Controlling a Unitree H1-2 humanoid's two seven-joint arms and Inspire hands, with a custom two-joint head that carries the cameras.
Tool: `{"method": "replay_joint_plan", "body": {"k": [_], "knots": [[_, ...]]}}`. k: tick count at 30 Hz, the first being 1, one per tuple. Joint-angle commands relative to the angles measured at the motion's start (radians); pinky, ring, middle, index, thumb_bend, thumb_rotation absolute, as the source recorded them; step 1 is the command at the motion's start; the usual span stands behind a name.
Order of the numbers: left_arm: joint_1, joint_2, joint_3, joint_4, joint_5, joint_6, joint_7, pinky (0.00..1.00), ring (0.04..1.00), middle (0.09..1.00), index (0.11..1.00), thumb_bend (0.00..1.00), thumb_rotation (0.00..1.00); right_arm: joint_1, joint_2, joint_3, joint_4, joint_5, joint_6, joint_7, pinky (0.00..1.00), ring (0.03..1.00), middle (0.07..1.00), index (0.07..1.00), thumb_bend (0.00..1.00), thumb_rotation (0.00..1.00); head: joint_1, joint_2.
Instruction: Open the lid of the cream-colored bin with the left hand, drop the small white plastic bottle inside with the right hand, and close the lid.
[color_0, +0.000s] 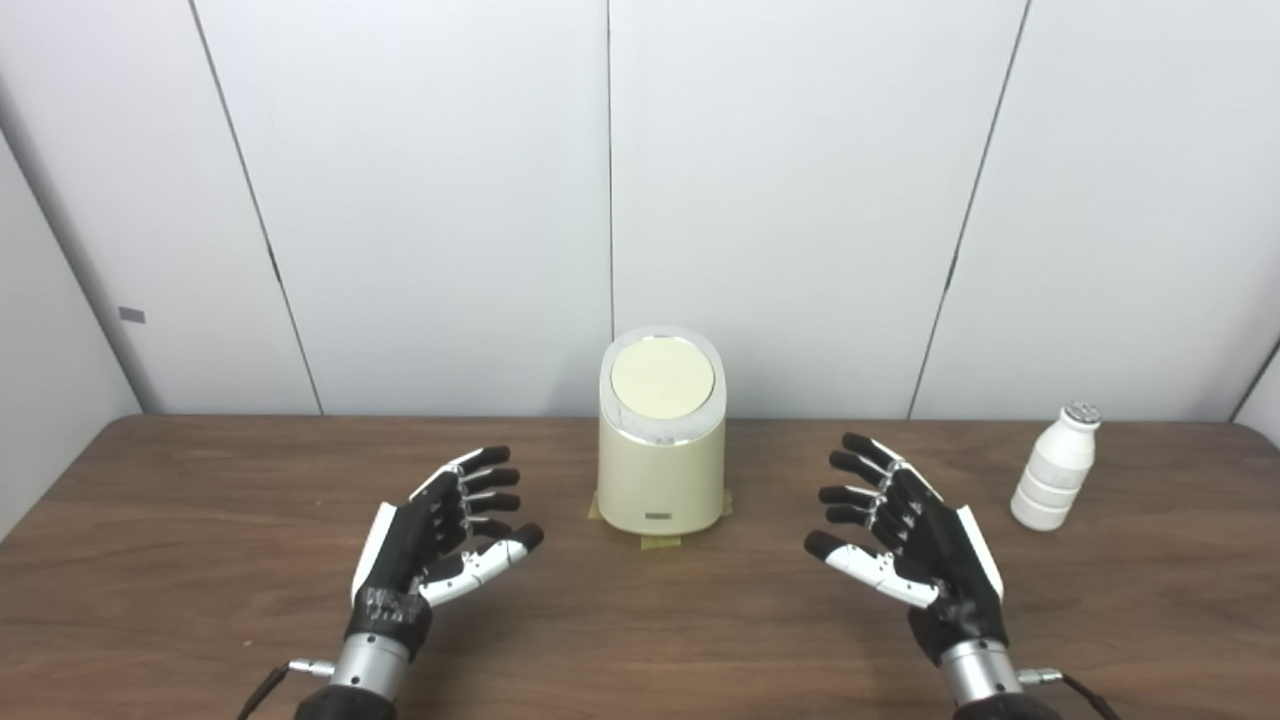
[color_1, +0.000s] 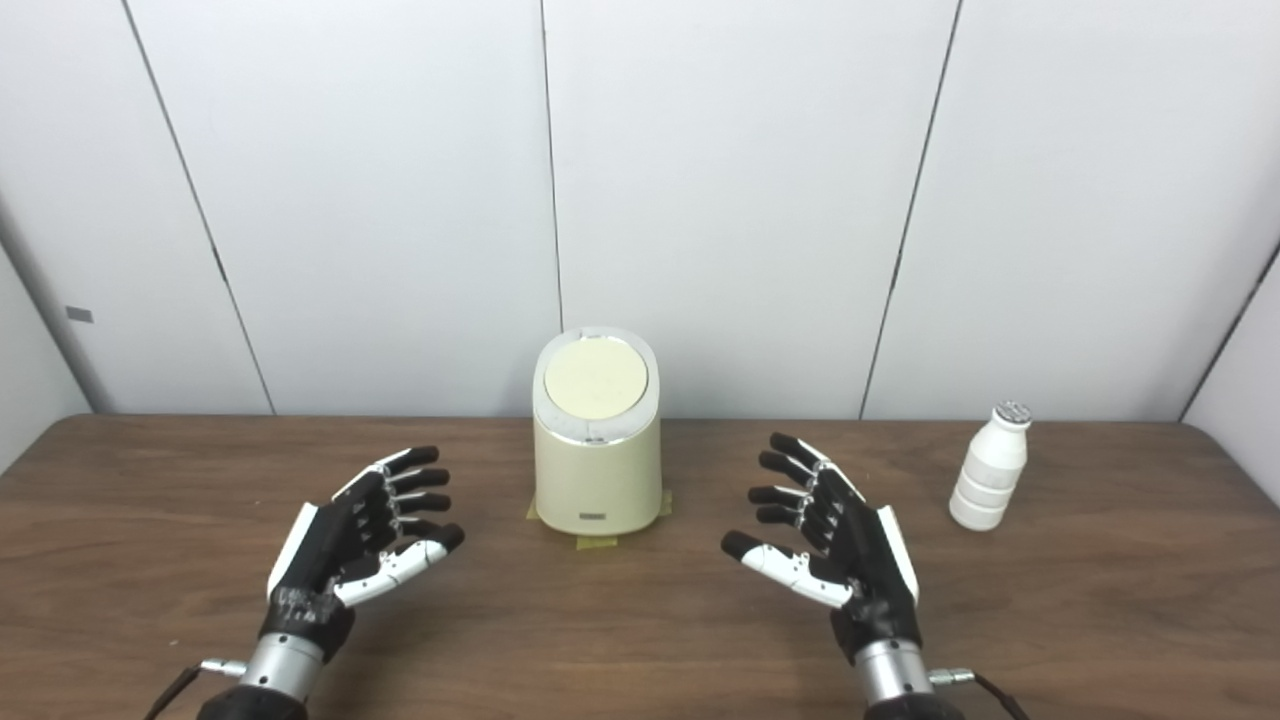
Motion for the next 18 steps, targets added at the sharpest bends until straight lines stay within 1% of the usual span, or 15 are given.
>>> {"method": "replay_joint_plan", "body": {"k": [1,4,14,17,18], "knots": [[-0.050,0.002,0.002,-0.020,-0.011,-0.033,0.002,0.60,0.697,0.750,0.808,0.71,0.10,-0.039,-0.002,-0.001,-0.030,0.005,-0.030,0.002,0.63,0.663,0.788,0.793,0.87,0.21,-0.001,0.001],[-0.052,0.004,0.002,-0.015,-0.009,-0.038,0.002,0.60,0.696,0.752,0.808,0.70,0.10,-0.038,-0.002,0.000,-0.034,0.000,-0.024,0.000,0.63,0.670,0.788,0.794,0.87,0.23,-0.001,0.001],[-0.054,0.004,-0.001,-0.016,0.004,-0.040,0.007,0.60,0.694,0.752,0.812,0.71,0.12,-0.042,-0.002,0.001,-0.029,-0.003,-0.027,-0.001,0.64,0.674,0.786,0.795,0.87,0.22,-0.003,-0.005],[-0.061,-0.009,-0.003,-0.018,0.016,-0.043,0.022,0.61,0.703,0.766,0.809,0.72,0.13,-0.049,-0.002,0.001,-0.013,-0.001,-0.042,0.003,0.62,0.664,0.785,0.794,0.86,0.21,0.001,-0.010],[-0.063,-0.013,-0.004,-0.021,0.021,-0.041,0.027,0.63,0.727,0.792,0.821,0.72,0.14,-0.051,-0.003,0.001,-0.007,0.000,-0.046,0.003,0.62,0.662,0.783,0.793,0.85,0.20,0.001,-0.011]]}}
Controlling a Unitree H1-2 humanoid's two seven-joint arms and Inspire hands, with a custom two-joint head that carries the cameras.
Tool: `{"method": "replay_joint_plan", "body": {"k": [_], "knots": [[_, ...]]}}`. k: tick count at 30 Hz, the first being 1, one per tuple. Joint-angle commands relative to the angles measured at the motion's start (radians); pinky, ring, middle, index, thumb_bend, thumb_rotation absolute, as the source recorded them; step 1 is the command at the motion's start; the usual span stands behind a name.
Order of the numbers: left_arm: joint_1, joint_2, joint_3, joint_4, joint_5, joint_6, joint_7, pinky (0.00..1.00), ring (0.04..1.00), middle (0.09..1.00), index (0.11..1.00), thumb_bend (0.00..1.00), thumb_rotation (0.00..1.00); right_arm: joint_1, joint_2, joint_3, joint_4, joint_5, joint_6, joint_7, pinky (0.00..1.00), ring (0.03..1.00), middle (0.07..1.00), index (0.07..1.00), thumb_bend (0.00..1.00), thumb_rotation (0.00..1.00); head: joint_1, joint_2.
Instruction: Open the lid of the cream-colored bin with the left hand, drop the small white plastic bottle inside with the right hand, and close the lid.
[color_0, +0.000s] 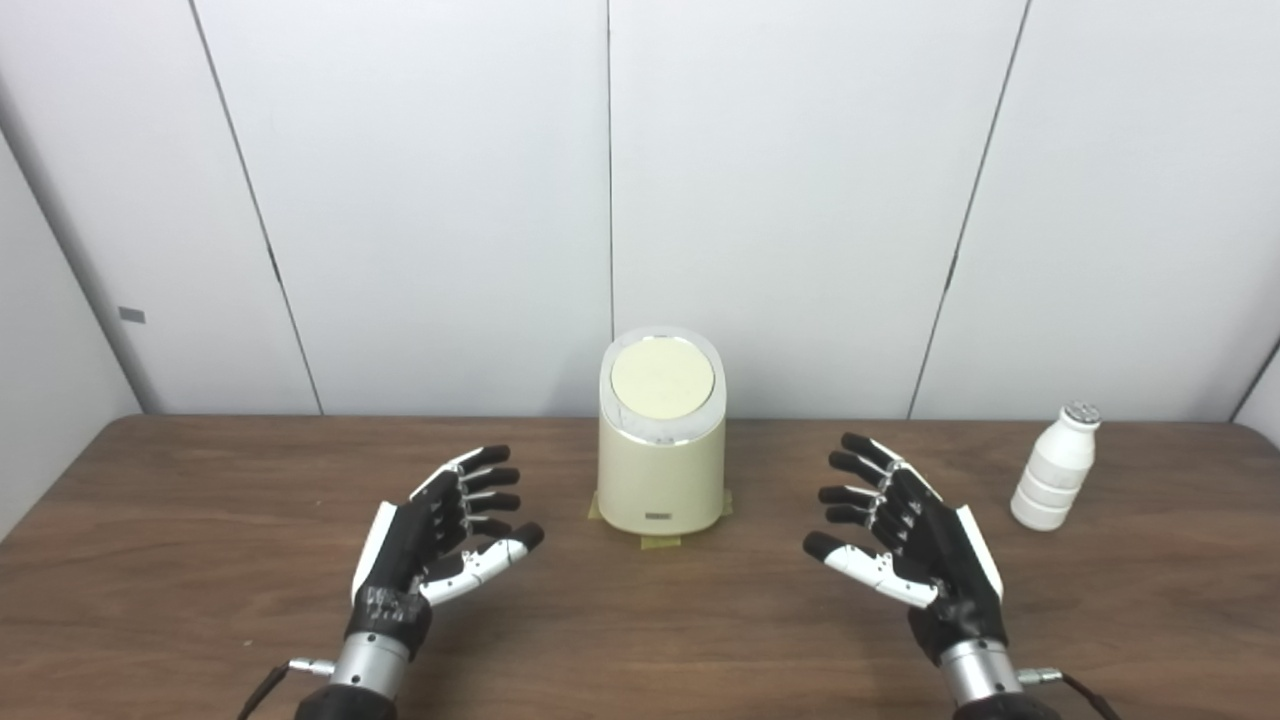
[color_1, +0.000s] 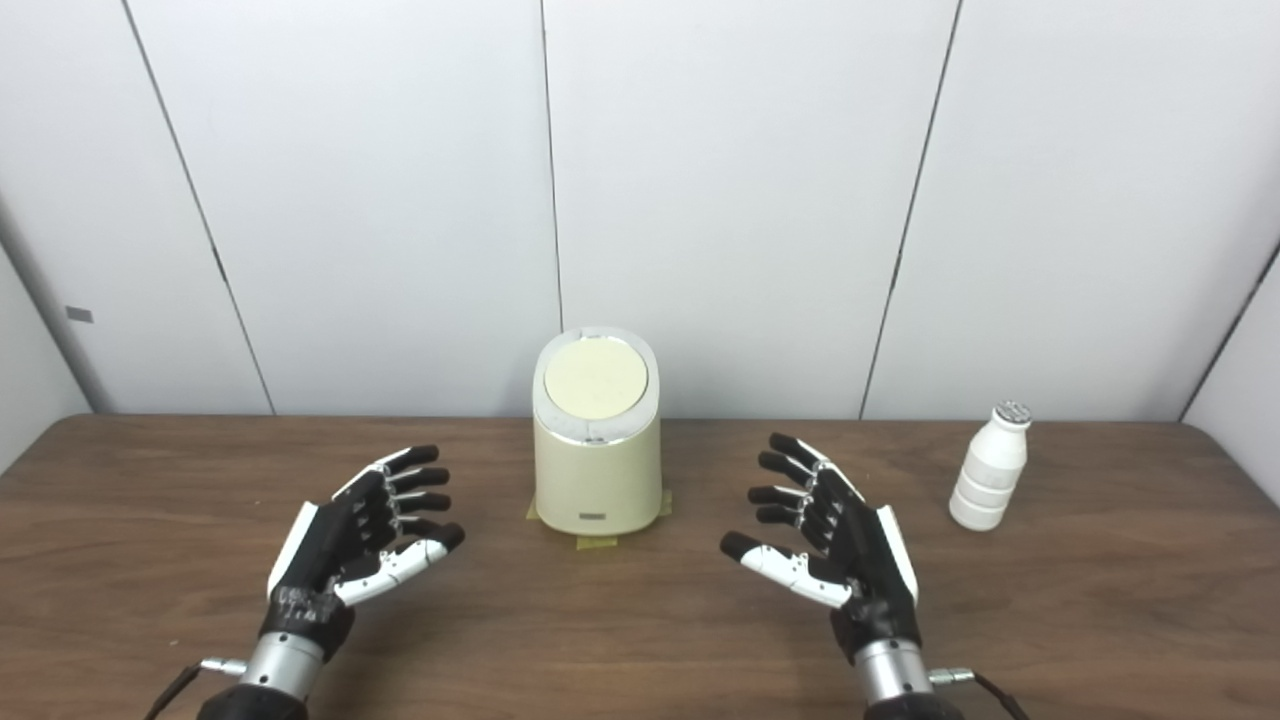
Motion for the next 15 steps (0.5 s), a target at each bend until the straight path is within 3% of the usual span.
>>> {"method": "replay_joint_plan", "body": {"k": [1,7,12,15], "knots": [[-0.060,-0.011,-0.007,-0.031,0.010,-0.032,0.017,0.64,0.735,0.801,0.825,0.72,0.14,-0.047,-0.004,0.000,-0.012,0.008,-0.047,0.007,0.61,0.661,0.782,0.793,0.85,0.20,0.000,-0.002],[-0.102,-0.016,-0.034,-0.053,0.122,-0.011,0.069,0.71,0.859,0.899,0.884,0.80,0.25,-0.047,-0.006,-0.001,-0.001,0.026,-0.053,0.018,0.57,0.645,0.785,0.795,0.85,0.20,0.007,-0.017],[-0.171,-0.027,-0.050,-0.056,0.196,0.031,0.105,0.95,0.988,0.990,0.951,0.83,0.34,-0.045,-0.010,0.004,-0.001,0.008,-0.056,0.015,0.59,0.644,0.783,0.802,0.86,0.23,0.009,-0.020],[-0.223,-0.029,-0.061,-0.053,0.217,0.060,0.108,0.95,0.999,0.999,0.988,0.82,0.34,-0.044,-0.007,0.004,-0.003,0.011,-0.055,0.015,0.61,0.643,0.778,0.800,0.86,0.22,0.015,-0.022]]}}
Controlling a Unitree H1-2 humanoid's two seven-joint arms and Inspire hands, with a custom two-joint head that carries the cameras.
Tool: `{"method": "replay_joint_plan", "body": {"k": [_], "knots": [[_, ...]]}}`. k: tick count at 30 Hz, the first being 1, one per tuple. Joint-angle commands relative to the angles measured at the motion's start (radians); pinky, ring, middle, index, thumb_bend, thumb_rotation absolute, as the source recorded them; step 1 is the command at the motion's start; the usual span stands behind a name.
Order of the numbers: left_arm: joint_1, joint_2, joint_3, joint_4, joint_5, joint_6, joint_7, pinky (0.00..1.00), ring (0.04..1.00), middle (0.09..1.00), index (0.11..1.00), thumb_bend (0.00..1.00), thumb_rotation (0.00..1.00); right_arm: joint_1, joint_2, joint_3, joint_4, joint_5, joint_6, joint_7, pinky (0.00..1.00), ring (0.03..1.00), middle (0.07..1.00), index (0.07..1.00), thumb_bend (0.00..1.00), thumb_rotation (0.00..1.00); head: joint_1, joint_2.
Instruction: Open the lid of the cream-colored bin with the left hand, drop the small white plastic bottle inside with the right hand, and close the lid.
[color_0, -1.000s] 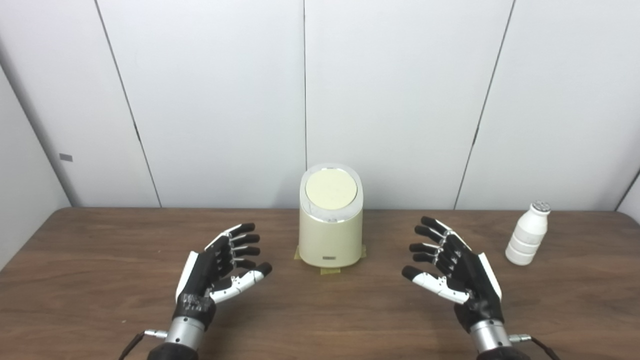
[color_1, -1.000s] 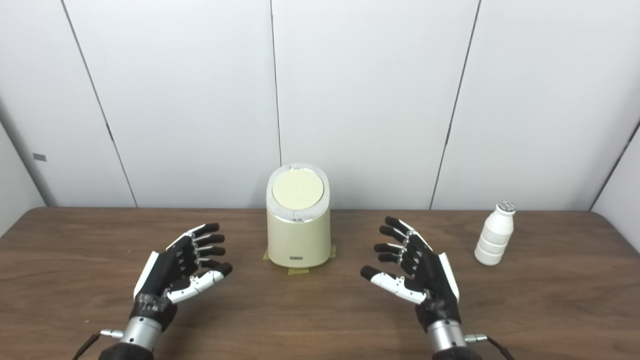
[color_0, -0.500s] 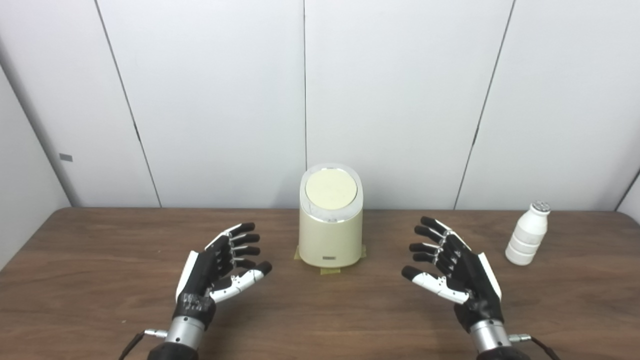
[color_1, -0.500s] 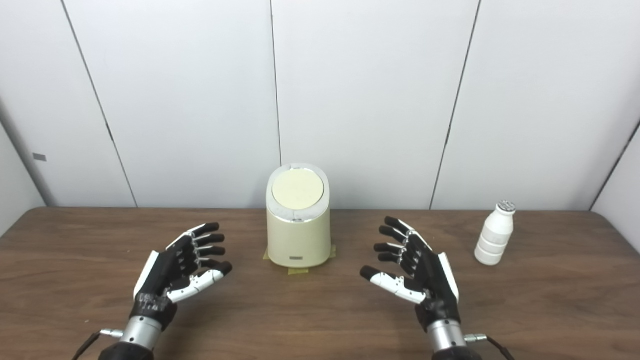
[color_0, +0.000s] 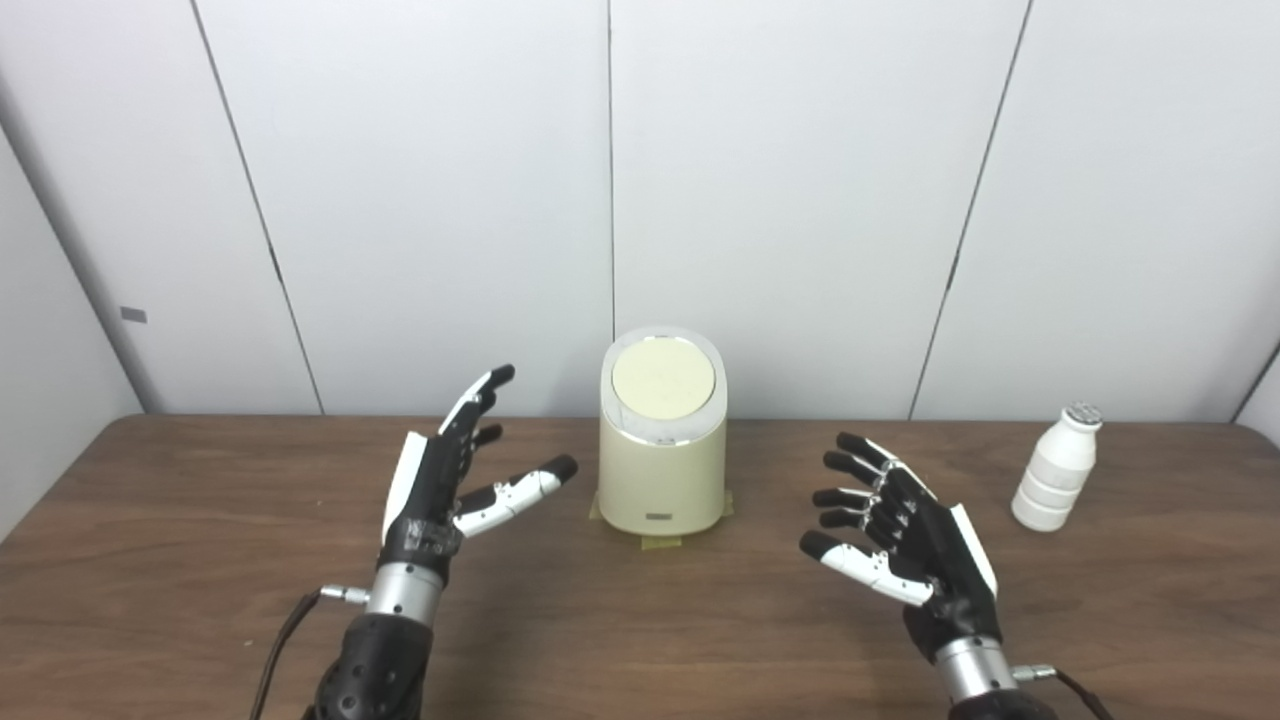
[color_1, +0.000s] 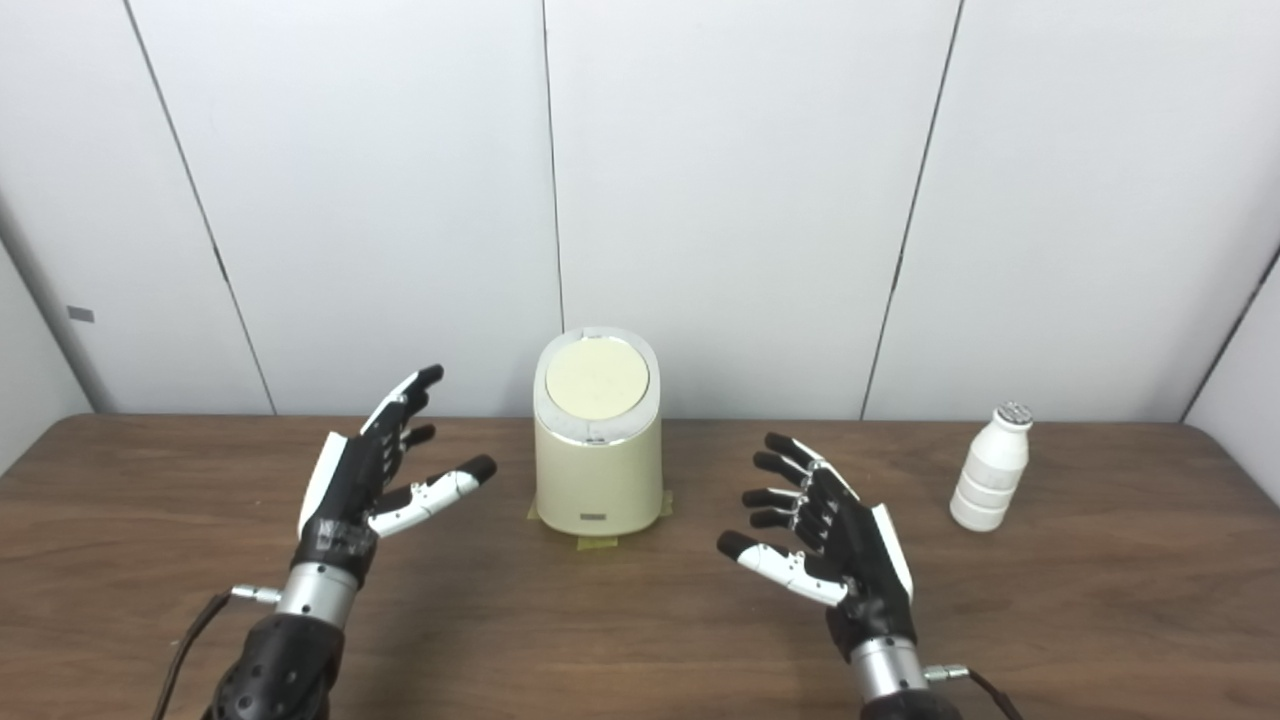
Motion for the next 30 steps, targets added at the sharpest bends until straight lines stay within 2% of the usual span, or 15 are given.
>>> {"method": "replay_joint_plan", "body": {"k": [1,5,9,14,17,23,30], "knots": [[-0.087,-0.001,-0.011,-0.035,0.017,0.013,0.001,0.94,1.000,1.000,0.993,0.82,0.34,-0.038,-0.004,0.002,-0.017,0.001,-0.048,0.005,0.61,0.642,0.777,0.799,0.86,0.22,0.002,0.000],[-0.157,0.002,-0.030,-0.021,0.019,0.055,-0.013,0.90,1.000,1.000,1.000,0.84,0.32,-0.041,-0.006,0.002,-0.006,0.000,-0.059,0.006,0.59,0.640,0.781,0.801,0.86,0.23,-0.002,0.000],[-0.219,-0.005,-0.045,0.026,0.031,0.064,-0.007,0.93,1.000,1.000,1.000,0.84,0.31,-0.041,-0.005,0.003,-0.014,-0.006,-0.056,0.002,0.58,0.632,0.779,0.797,0.84,0.21,-0.007,-0.001],[-0.295,-0.014,-0.086,0.098,0.112,0.108,0.018,0.97,1.000,1.000,1.000,0.89,0.37,-0.040,-0.001,0.000,-0.013,0.003,-0.059,0.004,0.58,0.627,0.783,0.797,0.84,0.20,-0.014,-0.003],[-0.324,-0.024,-0.096,0.139,0.140,0.114,0.040,1.00,1.000,1.000,1.000,0.89,0.36,-0.040,0.001,-0.001,-0.009,0.007,-0.064,0.004,0.56,0.619,0.783,0.796,0.84,0.19,-0.018,-0.001],[-0.373,-0.037,-0.107,0.226,0.180,0.114,0.083,0.90,1.000,1.000,1.000,0.87,0.32,-0.042,0.000,-0.004,0.002,0.011,-0.071,0.004,0.59,0.619,0.782,0.794,0.84,0.20,-0.018,-0.001],[-0.407,-0.032,-0.128,0.294,0.214,0.108,0.108,0.89,1.000,1.000,1.000,0.84,0.25,-0.040,0.007,-0.002,-0.010,0.016,-0.068,0.001,0.56,0.613,0.790,0.799,0.85,0.19,-0.021,0.000]]}}
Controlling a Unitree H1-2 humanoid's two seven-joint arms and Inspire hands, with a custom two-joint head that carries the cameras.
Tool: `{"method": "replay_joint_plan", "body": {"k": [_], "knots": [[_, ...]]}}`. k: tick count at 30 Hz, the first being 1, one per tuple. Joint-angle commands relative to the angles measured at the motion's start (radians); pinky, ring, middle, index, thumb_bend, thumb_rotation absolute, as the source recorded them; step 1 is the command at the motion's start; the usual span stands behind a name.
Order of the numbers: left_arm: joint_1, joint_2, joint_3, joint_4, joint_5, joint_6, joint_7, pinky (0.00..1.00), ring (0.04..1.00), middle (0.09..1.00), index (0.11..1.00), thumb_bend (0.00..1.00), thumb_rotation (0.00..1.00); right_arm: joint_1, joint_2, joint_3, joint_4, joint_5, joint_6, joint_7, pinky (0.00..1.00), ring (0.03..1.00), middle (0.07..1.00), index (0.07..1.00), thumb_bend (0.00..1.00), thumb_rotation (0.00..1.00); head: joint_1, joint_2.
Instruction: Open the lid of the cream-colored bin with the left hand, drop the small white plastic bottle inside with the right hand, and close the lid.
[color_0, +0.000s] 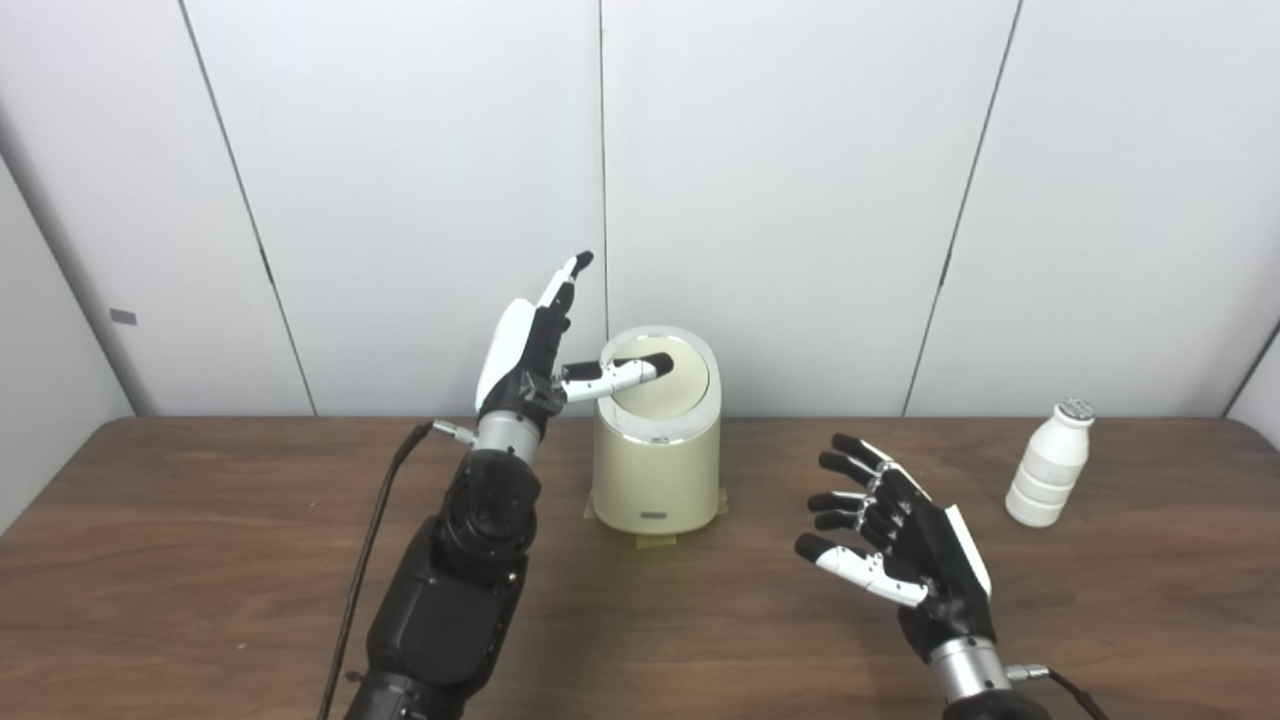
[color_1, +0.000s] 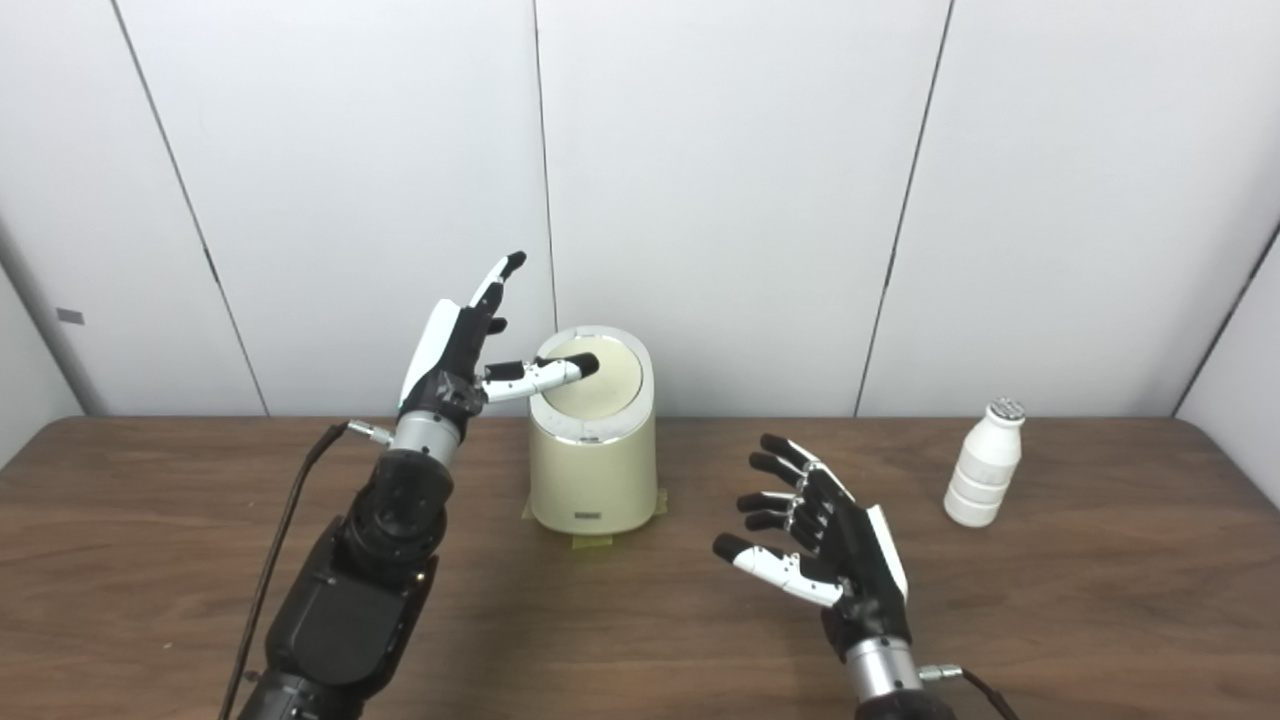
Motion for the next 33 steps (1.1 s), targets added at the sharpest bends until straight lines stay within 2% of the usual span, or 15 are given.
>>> {"method": "replay_joint_plan", "body": {"k": [1,7,9,13,20,26,33], "knots": [[-0.074,0.006,-0.007,-0.004,0.025,-0.030,0.025,0.89,1.000,1.000,1.000,0.83,0.24,-0.039,0.003,-0.001,-0.037,0.008,-0.032,0.002,0.56,0.617,0.791,0.801,0.84,0.19,0.000,0.001],[-0.089,0.018,-0.031,0.021,0.056,-0.021,0.028,0.90,1.000,1.000,1.000,0.81,0.23,-0.040,0.006,0.001,-0.033,0.006,-0.037,0.001,0.56,0.623,0.788,0.798,0.84,0.20,-0.006,0.003],[-0.092,0.022,-0.037,0.028,0.067,-0.021,0.029,0.88,1.000,1.000,1.000,0.80,0.23,-0.040,0.007,0.001,-0.031,0.009,-0.040,0.002,0.56,0.627,0.792,0.801,0.84,0.20,-0.007,0.003],[-0.095,0.031,-0.048,0.039,0.076,-0.027,0.022,0.86,1.000,1.000,1.000,0.80,0.19,-0.042,0.011,-0.002,-0.028,0.013,-0.039,-0.001,0.57,0.630,0.790,0.797,0.86,0.22,-0.010,0.004],[-0.094,0.048,-0.083,0.050,0.104,-0.024,0.007,0.85,1.000,1.000,1.000,0.82,0.10,-0.042,0.016,0.001,-0.038,0.005,-0.041,-0.004,0.54,0.620,0.793,0.798,0.84,0.19,-0.015,0.008],[-0.103,0.074,-0.142,0.061,0.169,0.012,-0.019,0.81,1.000,1.000,1.000,0.81,0.04,-0.044,0.019,0.000,-0.041,0.012,-0.038,-0.004,0.54,0.612,0.796,0.796,0.85,0.19,-0.017,0.011],[-0.110,0.105,-0.229,0.057,0.284,0.072,-0.051,0.84,0.998,1.000,1.000,0.84,0.00,-0.043,0.016,0.001,-0.042,0.021,-0.039,0.000,0.53,0.605,0.790,0.797,0.85,0.19,-0.017,0.015]]}}
